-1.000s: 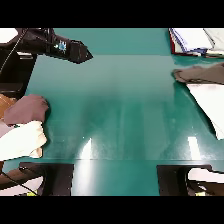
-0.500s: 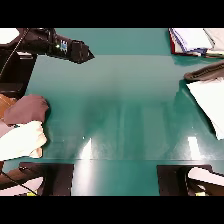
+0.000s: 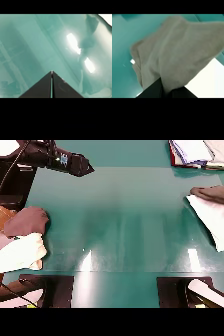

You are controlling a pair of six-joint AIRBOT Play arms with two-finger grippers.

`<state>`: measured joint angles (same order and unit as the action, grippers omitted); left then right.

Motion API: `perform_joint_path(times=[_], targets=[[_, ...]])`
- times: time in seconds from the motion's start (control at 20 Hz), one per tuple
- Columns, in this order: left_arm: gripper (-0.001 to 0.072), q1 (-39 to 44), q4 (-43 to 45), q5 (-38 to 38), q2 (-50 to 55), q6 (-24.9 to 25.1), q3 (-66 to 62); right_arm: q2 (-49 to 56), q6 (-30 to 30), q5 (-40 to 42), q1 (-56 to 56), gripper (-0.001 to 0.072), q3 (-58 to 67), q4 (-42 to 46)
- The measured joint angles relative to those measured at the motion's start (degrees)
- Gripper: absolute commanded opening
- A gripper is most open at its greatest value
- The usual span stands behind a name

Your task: Fold the shirts.

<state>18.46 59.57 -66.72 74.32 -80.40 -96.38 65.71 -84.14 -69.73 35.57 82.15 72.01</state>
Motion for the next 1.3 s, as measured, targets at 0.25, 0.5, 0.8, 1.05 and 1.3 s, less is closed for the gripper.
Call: perform_joint_path(times=[0.25,0.5,0.8,1.05,1.3], targets=[[0.0027,0.00,0.02,-0.94,0.00,1.01,0.00,-4.66,-0.92,-3.28,7.43,0.0639,-11.80,5.53],[0.0028,0.00,0.02,-1.38,0.00,1.25,0.00,-6.14,-1.25,-4.28,12.17,0.0636,-16.20,4.33],[0.0028,-0.02,0.09,-1.22,0.00,1.36,0.00,-6.36,-1.22,-4.17,-3.74,0.0624,-11.28,-4.15],[0.0027,-0.13,-0.09,-1.31,0.00,1.33,0.00,-4.22,-1.18,-3.72,-23.61,0.0177,-5.79,-5.46],[0.0027,-0.13,-0.26,-1.14,0.00,1.33,0.00,-0.83,-0.13,-3.67,-38.47,0.0021,-0.87,-5.81]])
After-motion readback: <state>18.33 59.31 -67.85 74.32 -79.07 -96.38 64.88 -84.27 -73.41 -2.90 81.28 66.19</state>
